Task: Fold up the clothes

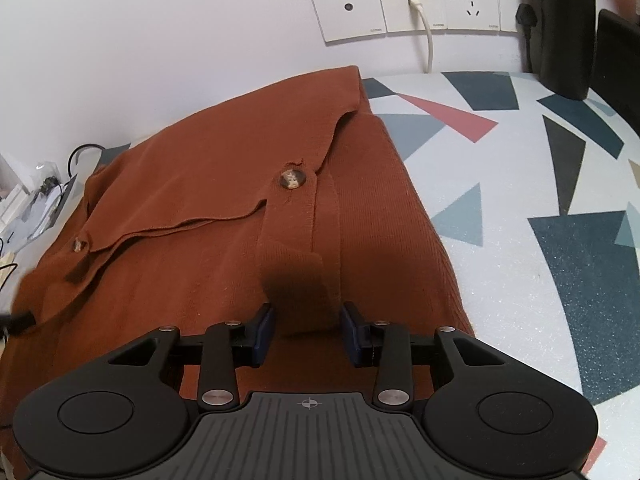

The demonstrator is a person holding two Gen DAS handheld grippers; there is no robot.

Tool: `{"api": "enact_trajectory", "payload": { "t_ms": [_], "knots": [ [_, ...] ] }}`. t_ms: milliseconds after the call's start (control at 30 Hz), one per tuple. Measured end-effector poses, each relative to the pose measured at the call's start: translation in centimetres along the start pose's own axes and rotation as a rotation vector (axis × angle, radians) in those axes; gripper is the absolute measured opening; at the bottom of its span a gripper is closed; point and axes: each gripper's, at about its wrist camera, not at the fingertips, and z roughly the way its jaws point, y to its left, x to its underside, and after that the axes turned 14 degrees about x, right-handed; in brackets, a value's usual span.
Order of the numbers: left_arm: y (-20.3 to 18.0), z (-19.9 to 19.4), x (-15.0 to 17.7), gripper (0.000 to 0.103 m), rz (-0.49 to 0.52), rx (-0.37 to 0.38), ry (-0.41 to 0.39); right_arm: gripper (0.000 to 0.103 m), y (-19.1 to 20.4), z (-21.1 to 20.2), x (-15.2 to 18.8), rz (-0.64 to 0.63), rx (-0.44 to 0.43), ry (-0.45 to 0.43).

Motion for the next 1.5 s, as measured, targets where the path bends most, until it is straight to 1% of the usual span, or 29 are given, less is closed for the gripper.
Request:
{"api": "enact_trajectory", "payload": {
  "t_ms": [33,67,133,200,233,267,300,333,367,400,500,533,567,600,633,700,767,833,867,933,967,1033,1100,1133,1200,1333,1367,1433,1500],
  "knots": [
    [0.2,0.2,0.2,0.01,-0.017,0.0,0.012,0.034,0.0,0.0,0.0,0.003,-0.001,0.001],
    [0.0,0.4,0.4,0.01,-0.009,-0.003,0.026,0.034,0.0,0.0,0.0,0.005,-0.002,0.003],
    [-0.5,0.7,0.6,0.01,0.016,-0.011,0.055,0.034,0.0,0.0,-0.1,0.006,-0.003,0.006],
    [-1.5,0.7,0.3,0.011,0.073,0.01,0.075,0.034,0.0,0.0,-0.1,0.006,-0.003,0.008],
    [-2.1,0.8,0.2,0.016,0.103,0.022,0.085,0.034,0.0,0.0,-0.1,0.007,-0.003,0.01],
    [-2.7,0.8,0.1,0.02,0.143,0.01,0.087,0.034,0.0,0.0,-0.1,0.007,-0.003,0.011],
    [-3.3,0.8,0.0,0.032,0.184,-0.007,0.086,0.034,0.0,0.0,-0.1,0.007,-0.003,0.013],
    [-3.8,0.8,0.0,0.048,0.221,-0.028,0.081,0.034,0.0,0.1,-0.1,0.008,-0.004,0.013],
    [-4.2,1.0,0.0,0.053,0.254,-0.047,0.077,0.034,0.0,0.1,-0.1,0.009,-0.004,0.014],
    [-4.4,1.2,0.1,0.053,0.28,-0.062,0.08,0.035,0.0,0.2,-0.1,0.01,-0.005,0.013],
    [-4.7,2.0,0.2,0.053,0.327,-0.068,0.093,0.035,0.0,0.3,-0.3,0.013,-0.008,0.014],
    [-4.8,2.3,0.2,0.05,0.342,-0.068,0.096,0.035,0.0,0.3,-0.3,0.013,-0.008,0.015],
    [-5.0,2.3,0.1,0.045,0.349,-0.051,0.093,0.035,0.1,0.3,-0.3,0.014,-0.009,0.015],
    [-5.2,2.3,0.1,0.033,0.354,-0.031,0.089,0.035,0.0,0.3,-0.3,0.016,-0.009,0.015],
    [-5.4,2.3,0.0,0.029,0.355,0.008,0.09,0.035,0.0,0.3,-0.3,0.018,-0.009,0.015],
    [-5.7,2.6,-0.2,0.029,0.356,0.083,0.11,0.035,0.0,0.3,-0.3,0.018,-0.009,0.014],
    [-5.7,3.3,-0.2,0.03,0.326,0.147,0.159,0.034,0.0,0.3,-0.2,0.015,-0.009,0.011],
    [-5.4,3.2,-0.4,0.031,0.271,0.141,0.15,0.034,0.0,0.2,-0.2,0.015,-0.009,0.011],
    [-5.1,2.8,-0.5,0.033,0.236,0.138,0.137,0.034,0.0,0.2,-0.2,0.018,-0.009,0.014],
    [-4.2,1.5,-0.8,0.053,0.143,0.147,0.091,0.034,-0.1,-0.1,-0.3,0.021,-0.013,0.016],
    [-3.5,1.1,-0.9,0.056,0.096,0.159,0.07,0.035,-0.1,-0.3,-0.3,0.017,-0.014,0.011],
    [-2.1,0.3,-1.1,0.057,0.001,0.182,0.031,0.037,0.0,-0.8,-0.3,-0.003,-0.012,-0.005],
    [-0.8,0.6,-1.4,0.057,-0.059,0.179,0.013,0.044,0.2,-1.2,-0.3,-0.023,-0.012,-0.026],
    [-0.4,0.8,-1.5,0.057,-0.068,0.172,0.0,0.046,0.2,-1.3,-0.4,-0.031,-0.012,-0.037],
    [0.1,1.8,-2.2,0.057,-0.086,0.163,-0.009,0.055,0.4,-1.4,-0.6,-0.043,-0.011,-0.054],
    [0.2,3.9,-2.9,0.057,-0.131,0.178,-0.004,0.057,1.1,-0.1,-1.5,-0.055,0.002,-0.046],
    [-0.1,4.0,-2.8,0.057,-0.125,0.172,-0.005,0.057,1.3,0.3,-1.5,-0.065,0.01,-0.04],
    [-0.6,4.3,-2.7,0.061,-0.104,0.16,-0.005,0.057,1.7,0.9,-1.4,-0.083,0.035,-0.033],
    [-1.3,4.6,-2.7,0.061,-0.072,0.139,0.009,0.056,2.0,1.3,-1.2,-0.095,0.057,-0.03]
  ]
}}
